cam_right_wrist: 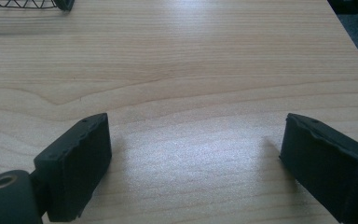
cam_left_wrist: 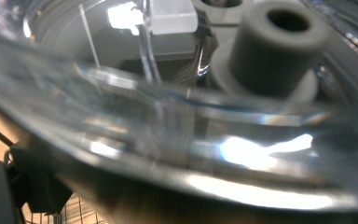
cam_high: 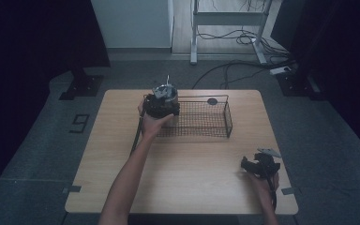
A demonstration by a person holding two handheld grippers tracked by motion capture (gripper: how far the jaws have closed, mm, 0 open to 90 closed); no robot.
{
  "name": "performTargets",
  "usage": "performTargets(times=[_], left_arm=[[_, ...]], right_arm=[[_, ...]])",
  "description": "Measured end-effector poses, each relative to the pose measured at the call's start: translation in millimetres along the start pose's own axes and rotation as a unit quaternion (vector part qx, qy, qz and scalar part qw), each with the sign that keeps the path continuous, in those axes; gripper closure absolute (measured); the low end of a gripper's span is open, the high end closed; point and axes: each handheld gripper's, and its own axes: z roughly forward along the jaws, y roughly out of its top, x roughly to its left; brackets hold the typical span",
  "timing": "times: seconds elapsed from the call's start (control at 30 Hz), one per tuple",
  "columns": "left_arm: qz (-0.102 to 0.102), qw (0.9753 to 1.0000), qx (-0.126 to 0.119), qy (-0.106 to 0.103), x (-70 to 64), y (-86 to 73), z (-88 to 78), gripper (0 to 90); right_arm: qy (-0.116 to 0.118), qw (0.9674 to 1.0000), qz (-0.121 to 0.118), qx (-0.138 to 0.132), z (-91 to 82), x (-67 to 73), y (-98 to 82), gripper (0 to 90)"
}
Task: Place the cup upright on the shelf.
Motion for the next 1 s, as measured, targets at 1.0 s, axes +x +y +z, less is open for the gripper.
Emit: performTargets(times=[1.0], left_arm=[[-0.007,0.9998,0.010,0.017,-1.9,-34.7,14.5,3.5]], right_arm=[[0.001,1.0000,0.000,0.000,-0.1,-0.2,-0.1,8.7]])
